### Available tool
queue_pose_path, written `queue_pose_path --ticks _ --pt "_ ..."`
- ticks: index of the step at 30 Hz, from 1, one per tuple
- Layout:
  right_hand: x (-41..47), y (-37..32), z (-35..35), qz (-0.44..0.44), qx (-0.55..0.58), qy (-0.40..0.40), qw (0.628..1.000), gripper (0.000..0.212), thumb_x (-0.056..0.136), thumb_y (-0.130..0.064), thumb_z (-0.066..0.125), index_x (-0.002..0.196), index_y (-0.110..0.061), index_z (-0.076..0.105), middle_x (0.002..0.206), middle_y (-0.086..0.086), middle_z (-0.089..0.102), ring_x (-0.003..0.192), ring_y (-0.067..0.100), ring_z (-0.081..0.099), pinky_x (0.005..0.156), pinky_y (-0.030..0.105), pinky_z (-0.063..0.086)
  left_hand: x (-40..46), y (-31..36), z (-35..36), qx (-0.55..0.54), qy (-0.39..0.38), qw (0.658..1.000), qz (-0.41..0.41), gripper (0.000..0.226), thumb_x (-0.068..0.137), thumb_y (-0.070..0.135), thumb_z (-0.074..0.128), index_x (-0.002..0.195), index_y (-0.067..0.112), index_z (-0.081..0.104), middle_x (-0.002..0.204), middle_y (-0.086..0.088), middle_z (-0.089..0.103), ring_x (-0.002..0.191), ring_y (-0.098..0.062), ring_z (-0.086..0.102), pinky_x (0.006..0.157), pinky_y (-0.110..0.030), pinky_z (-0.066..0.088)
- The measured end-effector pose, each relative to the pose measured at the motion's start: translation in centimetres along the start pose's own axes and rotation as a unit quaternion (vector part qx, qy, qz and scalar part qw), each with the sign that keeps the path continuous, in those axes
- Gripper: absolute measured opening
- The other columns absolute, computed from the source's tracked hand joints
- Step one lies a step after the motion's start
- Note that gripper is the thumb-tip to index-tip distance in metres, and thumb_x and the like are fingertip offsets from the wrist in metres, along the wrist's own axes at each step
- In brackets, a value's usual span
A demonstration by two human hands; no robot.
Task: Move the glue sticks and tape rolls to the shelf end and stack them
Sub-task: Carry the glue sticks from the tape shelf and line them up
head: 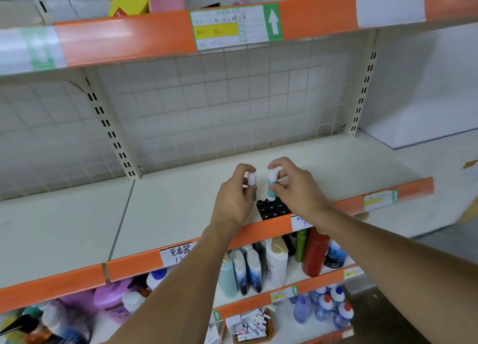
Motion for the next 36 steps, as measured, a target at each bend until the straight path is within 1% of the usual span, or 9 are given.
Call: queue_pose_path --ticks 8,13,17,21,25,27,30,34,36 --pt "0.5 0.9 0.1 -0.024 -0.029 -0.028 0.999 0.035 0.094 -0.006 0.062 0.121 -0.026 0.053 0.096 -0.002 0.06 0.078 0.015 0.064 0.058 0.01 0.046 0.0 0.4 1.2 -0.007 0.008 1.0 -0.009 0.031 0.097 0.007 0.052 0.12 0.029 0.049 0.104 -0.001 0.065 0.084 -0.014 0.068 0.076 -0.029 0.054" --pt "1.1 0.8 0.4 -0.035 -0.031 -0.041 0.998 0.035 0.094 -0.006 0.062 0.121 -0.027 0.053 0.099 0.001 0.061 0.083 0.017 0.066 0.068 0.023 0.052 0.0 0.3 1.3 -0.011 0.017 1.0 -0.013 0.031 0.098 0.007 0.052 0.121 0.027 0.049 0.105 -0.002 0.065 0.084 -0.013 0.068 0.064 -0.011 0.049" --pt "1.4 1.1 0.7 -0.04 -0.028 -0.047 0.998 0.036 0.093 -0.005 0.063 0.122 -0.026 0.053 0.098 0.002 0.061 0.085 0.017 0.066 0.067 0.019 0.05 0.0 0.1 1.3 -0.022 0.027 0.999 -0.024 0.031 0.098 0.006 0.052 0.12 0.026 0.049 0.107 -0.004 0.066 0.084 -0.013 0.069 0.061 -0.006 0.048" --pt "1.4 1.2 0.5 -0.044 -0.031 -0.052 0.997 0.036 0.092 -0.005 0.064 0.12 -0.025 0.054 0.098 0.002 0.063 0.085 0.018 0.067 0.074 0.03 0.056 0.0 0.4 1.7 -0.026 0.023 0.999 -0.022 0.03 0.098 0.007 0.053 0.12 0.027 0.049 0.11 -0.004 0.067 0.085 -0.013 0.07 0.065 -0.01 0.051" --pt "1.2 1.5 0.4 -0.046 -0.028 -0.051 0.997 0.034 0.091 -0.004 0.064 0.117 -0.023 0.053 0.096 0.004 0.064 0.083 0.02 0.067 0.076 0.037 0.057 -0.1 0.9 2.1 -0.008 0.017 1.0 -0.002 0.029 0.098 0.006 0.051 0.12 0.024 0.049 0.111 -0.006 0.068 0.087 -0.017 0.07 0.075 -0.029 0.058" --pt "1.2 1.7 0.5 -0.042 -0.023 -0.05 0.998 0.034 0.091 -0.003 0.064 0.115 -0.024 0.053 0.095 0.004 0.064 0.083 0.02 0.067 0.076 0.037 0.057 -0.2 0.9 2.3 0.002 0.017 1.0 -0.001 0.029 0.097 0.005 0.051 0.119 0.024 0.049 0.11 -0.006 0.068 0.086 -0.017 0.07 0.076 -0.033 0.058" --pt "1.1 1.7 0.6 -0.044 -0.026 -0.053 0.997 0.035 0.091 -0.002 0.064 0.116 -0.023 0.053 0.096 0.004 0.064 0.083 0.019 0.067 0.074 0.032 0.056 -0.5 0.6 2.3 0.004 0.029 1.0 -0.007 0.03 0.095 0.004 0.052 0.116 0.026 0.048 0.103 -0.003 0.069 0.081 -0.017 0.07 0.075 -0.04 0.058" --pt "1.0 1.8 0.7 -0.047 -0.025 -0.048 0.997 0.043 0.09 -0.003 0.066 0.125 -0.024 0.051 0.098 0.003 0.065 0.082 0.018 0.068 0.076 0.033 0.057 -0.4 0.4 2.4 0.016 0.044 0.999 -0.017 0.034 0.093 0.004 0.056 0.119 0.026 0.049 0.098 -0.001 0.071 0.08 -0.018 0.069 0.076 -0.034 0.057" --pt "1.0 1.9 0.8 -0.037 -0.024 -0.039 0.998 0.044 0.09 -0.004 0.067 0.127 -0.019 0.051 0.101 0.003 0.066 0.084 0.018 0.068 0.078 0.033 0.057 -0.4 0.3 2.6 0.026 0.053 0.998 -0.017 0.033 0.093 0.005 0.057 0.121 0.022 0.05 0.099 -0.002 0.072 0.082 -0.017 0.069 0.076 -0.032 0.055"
Point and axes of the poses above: each hand's wrist, its own x-axis towards the middle knuckle, its own z-axis out of the palm, y = z × x, the point moved 2 cm from there along x, towards the middle knuckle
